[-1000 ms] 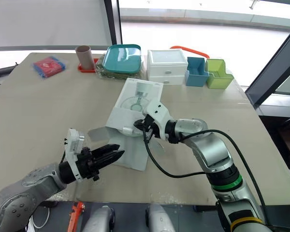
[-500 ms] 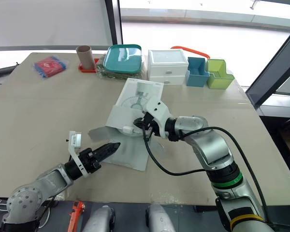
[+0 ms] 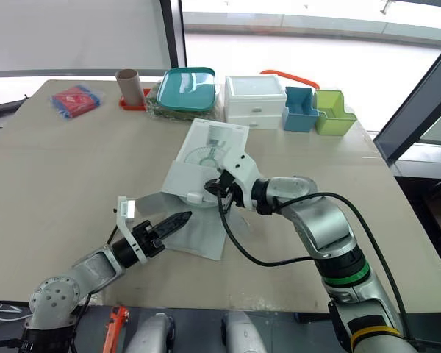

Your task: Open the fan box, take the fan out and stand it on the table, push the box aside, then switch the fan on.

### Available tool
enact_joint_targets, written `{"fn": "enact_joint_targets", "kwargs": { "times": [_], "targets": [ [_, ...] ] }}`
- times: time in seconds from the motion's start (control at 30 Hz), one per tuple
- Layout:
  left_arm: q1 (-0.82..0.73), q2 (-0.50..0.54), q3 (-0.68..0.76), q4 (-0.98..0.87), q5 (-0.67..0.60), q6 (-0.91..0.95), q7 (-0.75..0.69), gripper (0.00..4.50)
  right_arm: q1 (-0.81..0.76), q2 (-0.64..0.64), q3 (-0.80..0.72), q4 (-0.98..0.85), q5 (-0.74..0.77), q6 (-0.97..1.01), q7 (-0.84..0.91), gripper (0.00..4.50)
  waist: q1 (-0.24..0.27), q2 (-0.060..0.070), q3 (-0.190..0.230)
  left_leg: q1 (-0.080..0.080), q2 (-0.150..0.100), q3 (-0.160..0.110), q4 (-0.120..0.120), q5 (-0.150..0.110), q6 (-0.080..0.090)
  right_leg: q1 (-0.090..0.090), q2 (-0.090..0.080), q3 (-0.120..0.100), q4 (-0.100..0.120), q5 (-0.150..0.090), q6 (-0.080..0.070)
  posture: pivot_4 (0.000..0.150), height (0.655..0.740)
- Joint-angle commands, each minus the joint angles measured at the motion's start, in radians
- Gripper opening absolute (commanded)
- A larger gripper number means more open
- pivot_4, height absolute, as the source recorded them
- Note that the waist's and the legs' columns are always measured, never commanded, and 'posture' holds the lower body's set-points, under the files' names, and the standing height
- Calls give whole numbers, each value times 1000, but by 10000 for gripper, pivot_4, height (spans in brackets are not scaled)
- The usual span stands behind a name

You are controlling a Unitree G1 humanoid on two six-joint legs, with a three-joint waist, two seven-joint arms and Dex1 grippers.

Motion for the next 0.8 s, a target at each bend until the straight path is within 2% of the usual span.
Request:
{"fn": "enact_joint_targets", "kwargs": {
  "times": [0.03,0.33,0.8],
  "targets": [
    [-19,-12,2,22,15,-12,11,28621,-28,-17,-55,-59,34,23,2,0,0,0,0,0,0,0,0,0,0,0,0,0,0,0,0,1500,7400],
    [-93,-50,-35,87,113,-20,18,28621,-28,-25,-56,-77,45,39,-10,0,0,0,0,0,0,0,0,0,0,0,0,0,0,0,0,1500,7400],
    [-125,-94,-11,100,141,-17,3,28621,-17,-28,-51,-88,47,36,-15,0,0,0,0,0,0,0,0,0,0,0,0,0,0,0,0,1500,7400]
  ]
}}
